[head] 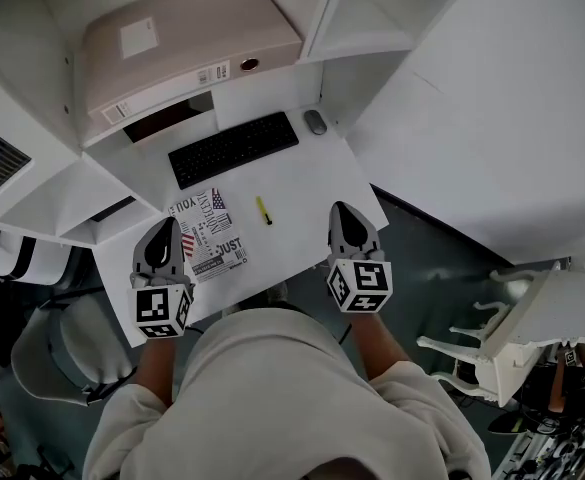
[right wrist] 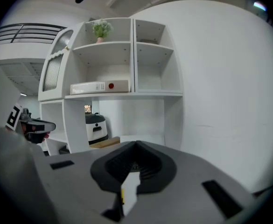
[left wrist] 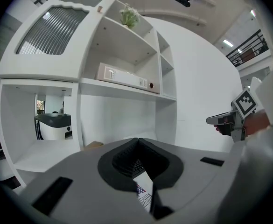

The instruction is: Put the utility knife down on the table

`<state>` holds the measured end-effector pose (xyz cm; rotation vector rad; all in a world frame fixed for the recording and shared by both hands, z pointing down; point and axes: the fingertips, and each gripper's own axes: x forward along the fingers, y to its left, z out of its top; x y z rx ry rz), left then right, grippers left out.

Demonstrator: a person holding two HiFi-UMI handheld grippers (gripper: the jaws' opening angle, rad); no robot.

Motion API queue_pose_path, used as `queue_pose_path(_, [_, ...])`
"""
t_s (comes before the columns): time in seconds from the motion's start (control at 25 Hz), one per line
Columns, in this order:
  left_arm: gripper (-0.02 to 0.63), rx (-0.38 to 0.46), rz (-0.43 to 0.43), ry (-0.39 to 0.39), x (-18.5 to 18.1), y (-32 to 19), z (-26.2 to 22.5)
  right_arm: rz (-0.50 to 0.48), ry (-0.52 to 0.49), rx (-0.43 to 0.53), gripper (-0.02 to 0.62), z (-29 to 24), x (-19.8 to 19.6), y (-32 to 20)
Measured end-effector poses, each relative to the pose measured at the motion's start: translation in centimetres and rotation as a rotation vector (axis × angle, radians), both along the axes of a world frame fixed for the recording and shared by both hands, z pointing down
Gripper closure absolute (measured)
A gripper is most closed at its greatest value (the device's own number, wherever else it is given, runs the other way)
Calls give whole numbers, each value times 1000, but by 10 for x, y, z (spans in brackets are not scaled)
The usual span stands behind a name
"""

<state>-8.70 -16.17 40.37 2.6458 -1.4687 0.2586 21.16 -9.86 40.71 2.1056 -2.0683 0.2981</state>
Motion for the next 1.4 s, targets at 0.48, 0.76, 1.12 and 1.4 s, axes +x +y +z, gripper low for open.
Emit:
queue_pose_path(0.48, [606, 17, 19, 4, 2, 2, -8, 48, -11, 107, 592, -37, 7, 29])
queue_pose_path(0.76, [606, 20, 21, 7, 1, -1, -10, 64, -4, 145, 592, -51, 9, 37])
queue_pose_path(1.12, [606, 20, 24, 8, 3, -2, -9, 67, -1, 155, 592, -53, 9, 38])
queue_pose_path(1.4, [606, 21, 25, 5, 5, -4, -10, 67, 1, 152, 592, -51, 12, 36])
